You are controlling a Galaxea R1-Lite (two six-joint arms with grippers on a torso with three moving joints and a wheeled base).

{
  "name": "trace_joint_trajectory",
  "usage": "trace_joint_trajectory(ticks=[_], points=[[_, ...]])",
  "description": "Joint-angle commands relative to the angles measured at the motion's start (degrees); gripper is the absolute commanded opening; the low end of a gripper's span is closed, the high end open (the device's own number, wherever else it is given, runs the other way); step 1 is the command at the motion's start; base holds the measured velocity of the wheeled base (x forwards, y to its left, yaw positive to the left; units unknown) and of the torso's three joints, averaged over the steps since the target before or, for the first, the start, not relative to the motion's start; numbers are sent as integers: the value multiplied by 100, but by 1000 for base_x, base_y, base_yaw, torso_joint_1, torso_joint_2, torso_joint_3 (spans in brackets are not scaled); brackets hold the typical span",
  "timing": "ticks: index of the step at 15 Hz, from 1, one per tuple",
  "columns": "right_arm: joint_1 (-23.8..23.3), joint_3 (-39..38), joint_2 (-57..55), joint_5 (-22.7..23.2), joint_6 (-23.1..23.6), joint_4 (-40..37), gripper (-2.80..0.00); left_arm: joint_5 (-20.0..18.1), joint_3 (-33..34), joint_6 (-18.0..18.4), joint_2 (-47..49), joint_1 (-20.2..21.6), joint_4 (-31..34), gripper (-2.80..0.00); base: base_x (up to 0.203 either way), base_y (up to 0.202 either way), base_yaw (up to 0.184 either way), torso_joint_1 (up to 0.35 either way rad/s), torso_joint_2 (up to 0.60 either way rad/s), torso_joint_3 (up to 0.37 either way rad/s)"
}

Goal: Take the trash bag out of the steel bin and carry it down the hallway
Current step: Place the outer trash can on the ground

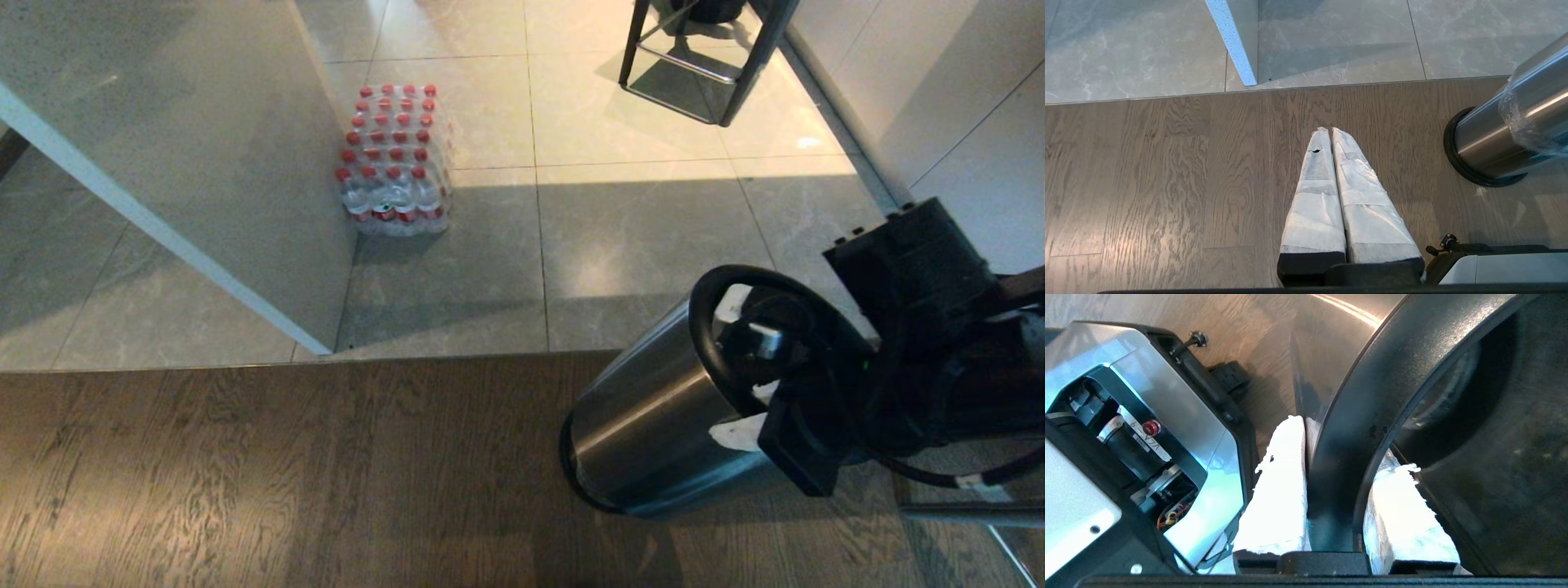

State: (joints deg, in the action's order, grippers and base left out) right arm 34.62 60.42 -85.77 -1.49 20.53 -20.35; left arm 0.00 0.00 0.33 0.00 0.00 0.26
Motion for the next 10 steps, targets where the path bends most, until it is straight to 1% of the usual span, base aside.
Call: trace_joint_trajectory(ticks=[1, 2, 5, 10], points=[[1, 6, 710, -25, 40, -144, -280, 0, 0, 2, 0, 0, 0, -280, 0, 0, 0, 0, 0, 0], [6, -27, 917, -20, 93, -217, -280, 0, 0, 2, 0, 0, 0, -280, 0, 0, 0, 0, 0, 0], [9, -244, 1440, -17, 445, -308, -280, 0, 0, 2, 0, 0, 0, -280, 0, 0, 0, 0, 0, 0], [1, -374, 1953, -50, 446, -327, -280, 0, 0, 2, 0, 0, 0, -280, 0, 0, 0, 0, 0, 0]])
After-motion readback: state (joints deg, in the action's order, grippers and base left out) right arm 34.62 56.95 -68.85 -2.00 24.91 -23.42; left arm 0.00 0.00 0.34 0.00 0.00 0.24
